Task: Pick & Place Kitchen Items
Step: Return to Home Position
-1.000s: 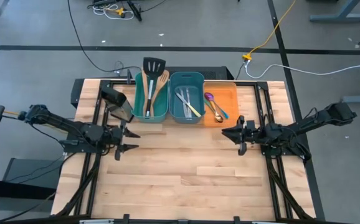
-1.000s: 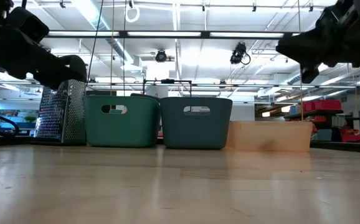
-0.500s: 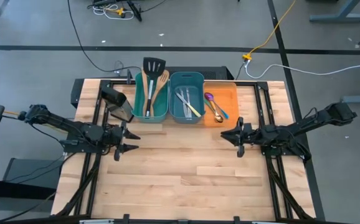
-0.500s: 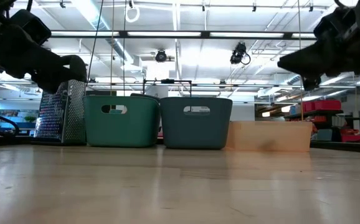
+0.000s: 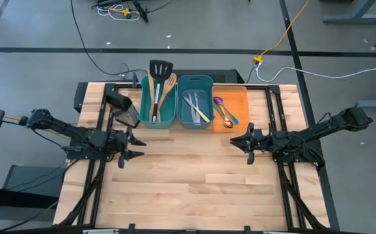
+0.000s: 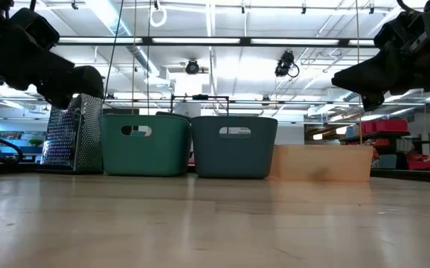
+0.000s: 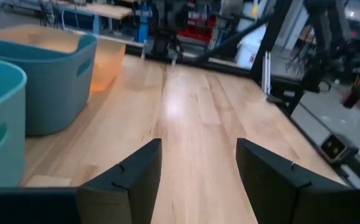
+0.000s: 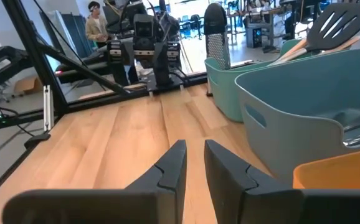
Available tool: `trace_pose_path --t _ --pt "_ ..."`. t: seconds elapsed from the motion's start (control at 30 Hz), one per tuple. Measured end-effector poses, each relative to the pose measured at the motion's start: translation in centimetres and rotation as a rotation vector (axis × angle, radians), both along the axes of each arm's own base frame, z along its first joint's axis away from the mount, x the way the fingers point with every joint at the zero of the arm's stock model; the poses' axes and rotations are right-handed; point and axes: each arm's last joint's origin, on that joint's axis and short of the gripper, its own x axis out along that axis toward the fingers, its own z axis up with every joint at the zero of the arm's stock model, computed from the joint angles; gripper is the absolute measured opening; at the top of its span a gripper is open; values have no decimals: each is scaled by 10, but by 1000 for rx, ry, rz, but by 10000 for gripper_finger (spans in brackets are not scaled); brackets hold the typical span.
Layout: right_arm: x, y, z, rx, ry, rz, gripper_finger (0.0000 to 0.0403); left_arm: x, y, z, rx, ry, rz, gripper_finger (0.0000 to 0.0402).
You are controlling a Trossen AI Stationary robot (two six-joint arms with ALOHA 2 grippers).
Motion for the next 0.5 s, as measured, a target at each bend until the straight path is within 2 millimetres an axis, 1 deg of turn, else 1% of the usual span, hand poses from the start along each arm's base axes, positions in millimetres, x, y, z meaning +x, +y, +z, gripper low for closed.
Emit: trace_pose_path --t 0.1,0.3,0.43,0.5 --pt "0 0 0 0 0 0 68 -3 2 4 -16 -46 12 211" --pt "0 0 0 0 0 1 68 -12 9 19 -71 -222 47 211" --pt "0 0 0 0 -2 1 68 -13 12 28 -94 -308 76 211" --pt "0 0 0 0 -3 1 68 -13 13 26 -89 -294 83 211"
